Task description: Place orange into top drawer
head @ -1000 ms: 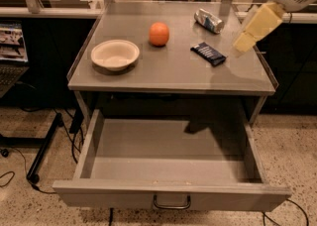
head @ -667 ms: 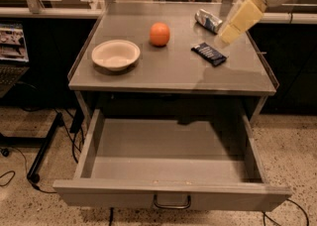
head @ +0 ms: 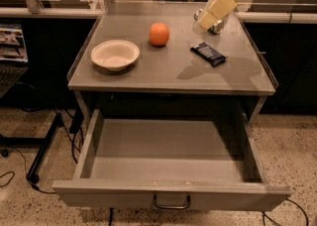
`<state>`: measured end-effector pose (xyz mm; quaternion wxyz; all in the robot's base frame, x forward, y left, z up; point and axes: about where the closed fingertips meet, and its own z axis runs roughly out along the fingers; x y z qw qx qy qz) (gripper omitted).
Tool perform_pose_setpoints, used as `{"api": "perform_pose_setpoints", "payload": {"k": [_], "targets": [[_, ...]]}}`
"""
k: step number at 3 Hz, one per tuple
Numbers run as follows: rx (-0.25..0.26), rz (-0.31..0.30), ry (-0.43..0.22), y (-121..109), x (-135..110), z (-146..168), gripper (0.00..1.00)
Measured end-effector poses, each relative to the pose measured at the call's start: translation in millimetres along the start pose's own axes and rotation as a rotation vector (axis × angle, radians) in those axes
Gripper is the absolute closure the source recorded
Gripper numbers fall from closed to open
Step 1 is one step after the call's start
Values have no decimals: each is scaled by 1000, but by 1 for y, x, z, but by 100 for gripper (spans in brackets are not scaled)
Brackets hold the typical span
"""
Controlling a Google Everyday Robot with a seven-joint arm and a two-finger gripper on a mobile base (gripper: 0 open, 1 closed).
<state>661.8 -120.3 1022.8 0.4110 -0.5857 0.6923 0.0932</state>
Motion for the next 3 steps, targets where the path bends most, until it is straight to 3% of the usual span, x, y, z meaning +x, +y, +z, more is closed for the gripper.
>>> {"api": "perform_pose_setpoints", "payload": {"k": [1, 2, 3], "targets": [[0, 0, 0, 0, 0, 0, 0], [-9, 16, -6, -5, -4, 22, 0], [14, 32, -25, -32, -8, 51, 0]]}}
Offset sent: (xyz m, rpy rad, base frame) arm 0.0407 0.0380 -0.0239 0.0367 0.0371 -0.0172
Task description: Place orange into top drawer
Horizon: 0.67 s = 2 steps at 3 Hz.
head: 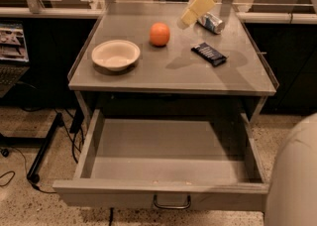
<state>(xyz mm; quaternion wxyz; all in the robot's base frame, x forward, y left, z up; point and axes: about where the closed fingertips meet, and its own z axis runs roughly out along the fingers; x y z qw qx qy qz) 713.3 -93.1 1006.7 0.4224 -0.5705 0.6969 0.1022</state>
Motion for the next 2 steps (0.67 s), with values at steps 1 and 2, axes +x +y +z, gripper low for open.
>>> {"api": "perform_pose_setpoints", "payload": {"k": [1, 2], "targets": [[33, 15, -31, -21, -4, 10, 0], [73, 46, -33, -44, 7, 22, 0]]}}
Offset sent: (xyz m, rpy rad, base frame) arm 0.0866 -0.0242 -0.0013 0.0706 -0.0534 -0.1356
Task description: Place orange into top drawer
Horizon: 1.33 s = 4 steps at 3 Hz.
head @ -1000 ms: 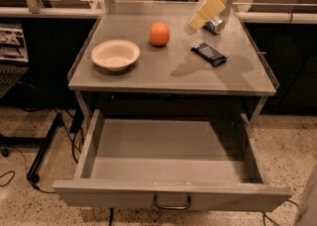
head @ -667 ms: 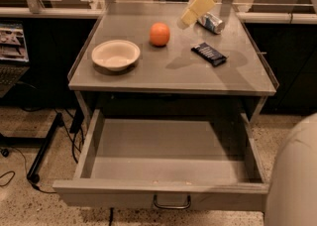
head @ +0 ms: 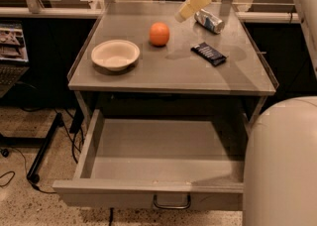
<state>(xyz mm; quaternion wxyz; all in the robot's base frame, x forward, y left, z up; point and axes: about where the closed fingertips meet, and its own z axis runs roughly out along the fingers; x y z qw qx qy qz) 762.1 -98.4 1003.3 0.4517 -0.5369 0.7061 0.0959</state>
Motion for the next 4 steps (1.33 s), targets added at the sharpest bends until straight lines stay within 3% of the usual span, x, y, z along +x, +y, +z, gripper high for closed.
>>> {"api": "perform_pose_setpoints", "payload": {"k": [1, 2, 4], "targets": [[-4, 61, 17, -9, 22, 21, 0], [-6, 82, 23, -12, 29, 29, 0], [-57, 99, -40, -4, 19, 66, 0]]}}
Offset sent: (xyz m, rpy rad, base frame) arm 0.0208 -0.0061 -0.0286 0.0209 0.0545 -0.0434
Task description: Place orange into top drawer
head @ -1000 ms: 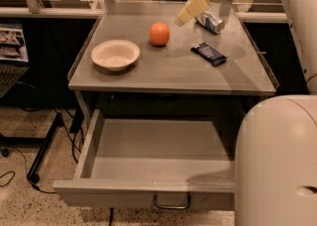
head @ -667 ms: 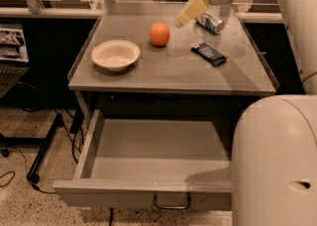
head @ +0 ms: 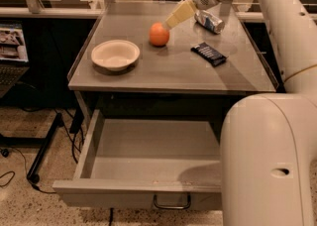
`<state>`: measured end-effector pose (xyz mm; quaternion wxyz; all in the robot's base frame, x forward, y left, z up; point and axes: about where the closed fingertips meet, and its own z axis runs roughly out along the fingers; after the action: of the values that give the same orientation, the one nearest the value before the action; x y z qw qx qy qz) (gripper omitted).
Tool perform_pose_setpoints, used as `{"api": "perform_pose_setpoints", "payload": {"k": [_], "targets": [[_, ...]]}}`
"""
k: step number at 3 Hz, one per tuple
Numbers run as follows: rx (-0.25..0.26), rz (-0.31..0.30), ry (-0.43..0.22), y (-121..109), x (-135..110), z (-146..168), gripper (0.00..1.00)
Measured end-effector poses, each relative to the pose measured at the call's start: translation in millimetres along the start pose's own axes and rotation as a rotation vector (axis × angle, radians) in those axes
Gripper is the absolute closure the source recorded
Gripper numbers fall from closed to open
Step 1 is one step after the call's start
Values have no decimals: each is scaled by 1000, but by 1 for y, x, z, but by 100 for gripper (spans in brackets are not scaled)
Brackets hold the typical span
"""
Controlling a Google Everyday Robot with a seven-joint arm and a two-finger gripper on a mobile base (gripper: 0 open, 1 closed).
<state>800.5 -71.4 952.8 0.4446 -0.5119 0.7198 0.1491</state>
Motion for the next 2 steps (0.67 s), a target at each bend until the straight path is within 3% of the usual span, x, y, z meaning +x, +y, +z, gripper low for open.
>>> {"api": "perform_pose_setpoints", "payload": {"k": [2], "targets": [[-40, 12, -18, 2, -3, 44, 0]]}}
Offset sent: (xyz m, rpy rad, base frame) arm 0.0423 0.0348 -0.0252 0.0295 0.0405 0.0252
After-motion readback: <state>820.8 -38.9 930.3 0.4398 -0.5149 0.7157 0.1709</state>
